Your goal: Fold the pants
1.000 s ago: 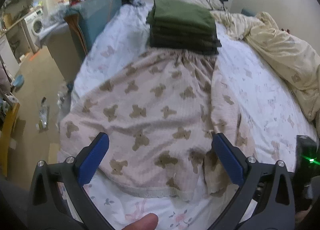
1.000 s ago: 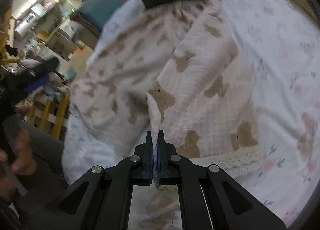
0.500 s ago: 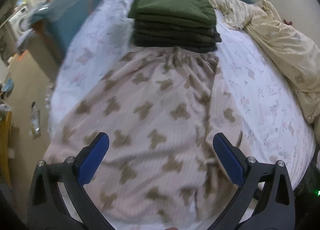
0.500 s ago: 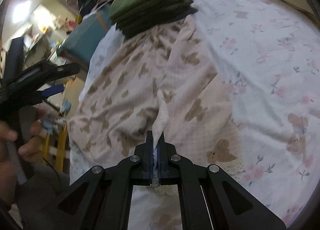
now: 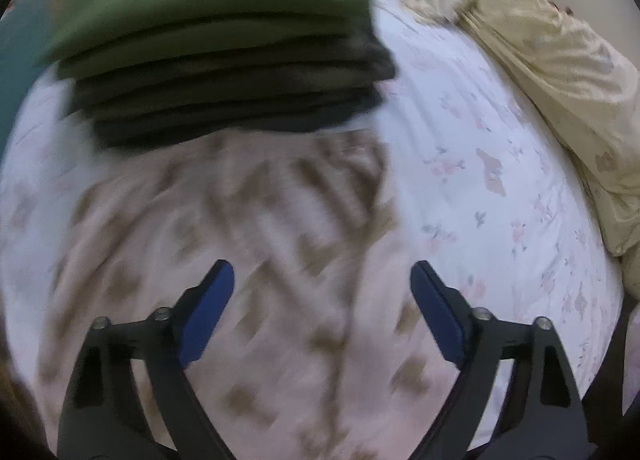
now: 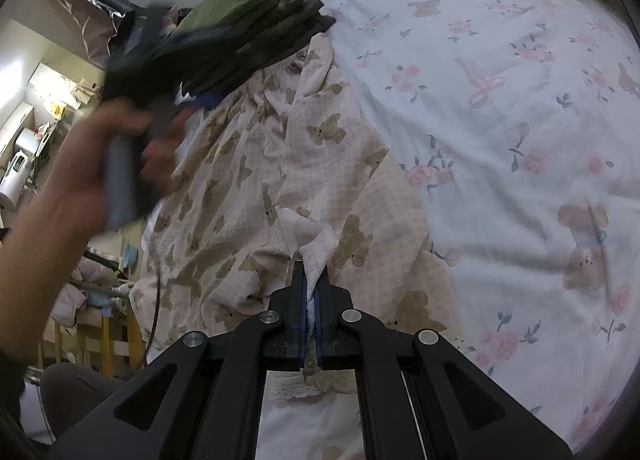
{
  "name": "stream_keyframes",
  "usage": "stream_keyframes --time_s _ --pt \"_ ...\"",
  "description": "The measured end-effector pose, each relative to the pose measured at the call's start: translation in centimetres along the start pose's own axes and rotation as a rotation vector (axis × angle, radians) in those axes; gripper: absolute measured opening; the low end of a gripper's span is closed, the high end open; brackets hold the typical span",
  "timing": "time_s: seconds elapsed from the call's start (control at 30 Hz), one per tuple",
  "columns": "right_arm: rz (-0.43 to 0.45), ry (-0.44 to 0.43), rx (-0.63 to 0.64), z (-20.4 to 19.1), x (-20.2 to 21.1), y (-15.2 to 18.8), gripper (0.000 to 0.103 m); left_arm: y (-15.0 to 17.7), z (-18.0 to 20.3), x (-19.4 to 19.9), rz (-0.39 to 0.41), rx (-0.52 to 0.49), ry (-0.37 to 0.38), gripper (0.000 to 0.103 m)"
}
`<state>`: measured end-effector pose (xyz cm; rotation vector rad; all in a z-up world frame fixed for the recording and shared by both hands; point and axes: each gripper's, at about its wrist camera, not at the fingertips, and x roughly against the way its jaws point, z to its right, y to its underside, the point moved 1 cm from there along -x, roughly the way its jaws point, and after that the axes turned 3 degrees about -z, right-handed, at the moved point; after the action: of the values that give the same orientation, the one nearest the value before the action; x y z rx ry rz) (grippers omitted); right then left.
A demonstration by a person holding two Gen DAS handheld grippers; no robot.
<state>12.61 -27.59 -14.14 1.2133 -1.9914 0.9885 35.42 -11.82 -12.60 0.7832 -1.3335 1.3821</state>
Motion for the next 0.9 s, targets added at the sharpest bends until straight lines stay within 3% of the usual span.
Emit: stream_keyframes --time_s 0.13,0.2,0.27,0.3,0.43,0.57,0.8,0.9 --pt "-0.018 -0.008 -0.014 0.3 -0.3 0.0 0.002 -3.3 2.8 -4.3 -0.040 -0.046 0.018 0.071" --pt "-0.024 -0.009 -0.017 0.3 -0.4 0.1 0.002 -4.2 4.0 -6.2 -0.050 -0.073 -0.019 0.051" --pt "-0.029 -0.007 -0.017 0.4 -0.4 0.1 0.002 -4.6 4.9 -7.6 -0.074 -0.106 -0.022 0.008" --pt "-0.031 -0.005 -0.013 0.3 -0.4 0.1 0.002 -4.6 5.5 -8.2 -0.099 -0.132 -0.027 0.003" --pt "-0.023 -0.004 0.010 -0.2 -0.1 -0.3 0.002 -4.4 6.1 -6.2 -0.042 -0.207 -0.046 0.001" --pt "0.018 -0.072 0.100 -2.5 1.1 -0.1 0.002 -4.9 4.3 -2.4 0.008 -0.219 -0.029 0.001" --pt "-0.005 -0.285 0.295 -9.7 2.7 1.0 0.002 -6.0 -3.4 5.5 0.097 -0.196 -0.071 0.001" --pt "-0.058 -0.361 0.372 -14.6 1.9 1.2 0.002 -6.0 -7.9 6.5 0.063 -0.182 -0.130 0.001"
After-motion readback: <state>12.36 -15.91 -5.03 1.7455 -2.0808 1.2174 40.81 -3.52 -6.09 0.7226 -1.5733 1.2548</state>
